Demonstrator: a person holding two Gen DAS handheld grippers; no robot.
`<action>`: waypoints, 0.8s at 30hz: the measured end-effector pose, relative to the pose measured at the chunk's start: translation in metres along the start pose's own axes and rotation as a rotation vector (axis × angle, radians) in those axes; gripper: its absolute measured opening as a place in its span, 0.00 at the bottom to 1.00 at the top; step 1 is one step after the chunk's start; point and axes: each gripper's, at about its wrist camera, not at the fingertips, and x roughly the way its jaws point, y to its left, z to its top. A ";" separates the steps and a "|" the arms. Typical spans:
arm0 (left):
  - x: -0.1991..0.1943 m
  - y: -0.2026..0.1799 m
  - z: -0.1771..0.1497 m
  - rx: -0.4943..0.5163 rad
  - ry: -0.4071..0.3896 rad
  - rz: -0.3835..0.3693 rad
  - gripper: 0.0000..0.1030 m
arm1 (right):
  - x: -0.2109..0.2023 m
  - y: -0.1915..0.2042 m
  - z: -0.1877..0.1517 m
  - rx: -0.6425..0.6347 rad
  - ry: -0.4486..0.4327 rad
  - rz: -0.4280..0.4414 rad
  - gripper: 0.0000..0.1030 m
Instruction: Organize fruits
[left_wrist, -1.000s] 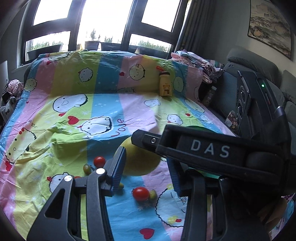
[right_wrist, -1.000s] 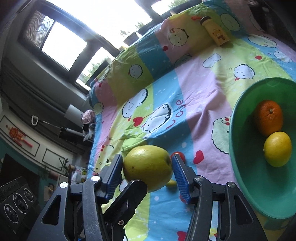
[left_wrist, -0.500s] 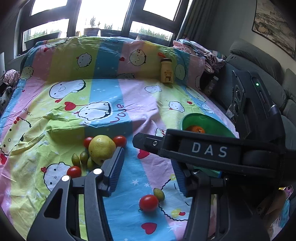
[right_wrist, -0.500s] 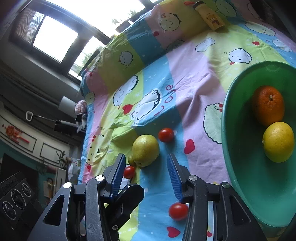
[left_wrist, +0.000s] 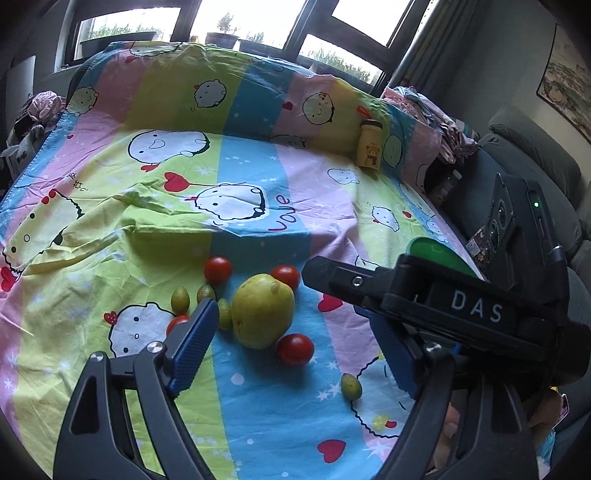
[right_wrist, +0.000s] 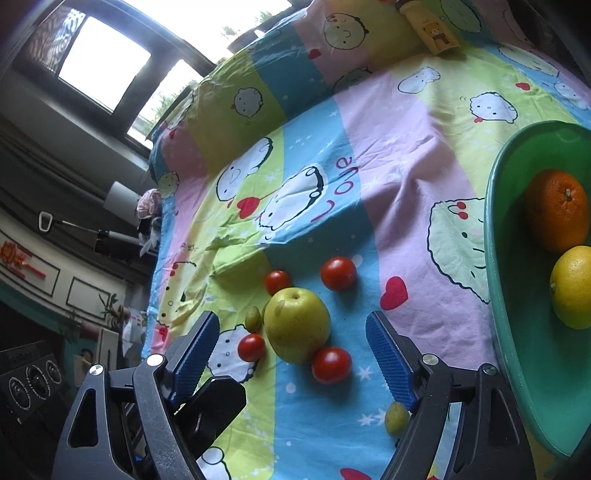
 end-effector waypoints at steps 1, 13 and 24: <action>0.003 0.002 0.000 -0.006 0.007 0.039 0.81 | 0.001 -0.001 0.001 0.004 -0.007 -0.011 0.80; 0.034 0.035 -0.005 -0.108 0.102 0.103 0.77 | 0.033 -0.014 0.010 0.076 0.066 -0.004 0.80; 0.051 0.027 -0.009 -0.086 0.145 0.077 0.60 | 0.070 -0.011 0.008 0.074 0.161 -0.004 0.74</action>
